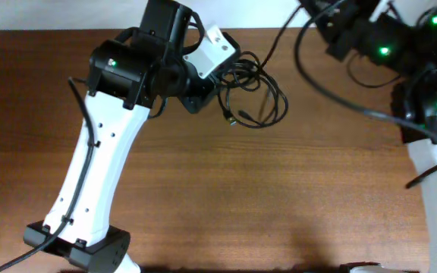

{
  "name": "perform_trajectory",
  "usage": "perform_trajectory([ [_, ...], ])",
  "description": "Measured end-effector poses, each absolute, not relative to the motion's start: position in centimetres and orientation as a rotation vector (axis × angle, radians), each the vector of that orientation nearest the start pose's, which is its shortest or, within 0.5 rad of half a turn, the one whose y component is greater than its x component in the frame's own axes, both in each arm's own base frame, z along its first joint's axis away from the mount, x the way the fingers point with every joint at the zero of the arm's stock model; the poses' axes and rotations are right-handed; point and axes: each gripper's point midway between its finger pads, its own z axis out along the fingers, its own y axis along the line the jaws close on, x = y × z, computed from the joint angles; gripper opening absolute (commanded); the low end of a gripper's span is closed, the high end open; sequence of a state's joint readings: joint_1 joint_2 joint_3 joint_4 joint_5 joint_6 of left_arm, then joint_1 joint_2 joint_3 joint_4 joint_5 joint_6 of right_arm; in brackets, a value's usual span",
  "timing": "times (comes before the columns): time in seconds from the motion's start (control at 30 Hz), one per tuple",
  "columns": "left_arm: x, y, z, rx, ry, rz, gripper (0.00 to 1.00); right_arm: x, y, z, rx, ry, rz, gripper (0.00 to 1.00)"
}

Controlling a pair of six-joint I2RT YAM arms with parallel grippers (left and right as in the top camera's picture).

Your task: Untangle cables

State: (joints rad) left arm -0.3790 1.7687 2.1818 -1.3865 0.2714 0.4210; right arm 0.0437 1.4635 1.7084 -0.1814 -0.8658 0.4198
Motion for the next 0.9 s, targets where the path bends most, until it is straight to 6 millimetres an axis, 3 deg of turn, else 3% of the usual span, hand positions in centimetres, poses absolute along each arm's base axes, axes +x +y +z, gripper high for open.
perform_trajectory([
  [0.1,36.1,-17.2,34.5,0.998,2.267,-0.271,0.00,40.8,10.5,49.7,-0.324,1.606,0.942,0.04],
  [0.2,34.7,-14.2,38.3,0.894,2.193,-0.223,0.00,41.7,4.4,48.9,-0.184,1.645,0.858,0.04],
  [0.33,34.0,-10.1,41.2,0.759,2.144,-0.151,0.00,41.7,-2.2,48.4,-0.045,1.657,0.758,0.04],
  [0.47,33.2,-7.6,43.0,0.670,2.117,-0.096,0.00,40.9,-8.7,47.7,0.114,1.666,0.653,0.04],
  [0.6,33.0,-5.9,43.8,0.598,2.109,-0.060,0.00,40.3,-11.6,47.6,0.176,1.654,0.594,0.04],
  [0.8,32.7,-6.9,43.9,0.616,2.095,-0.130,0.00,40.2,-11.6,47.6,0.152,1.657,0.568,0.04],
  [0.9,32.4,-8.0,44.1,0.612,2.087,-0.223,0.00,40.4,-12.9,45.9,0.165,1.709,0.448,0.04],
])
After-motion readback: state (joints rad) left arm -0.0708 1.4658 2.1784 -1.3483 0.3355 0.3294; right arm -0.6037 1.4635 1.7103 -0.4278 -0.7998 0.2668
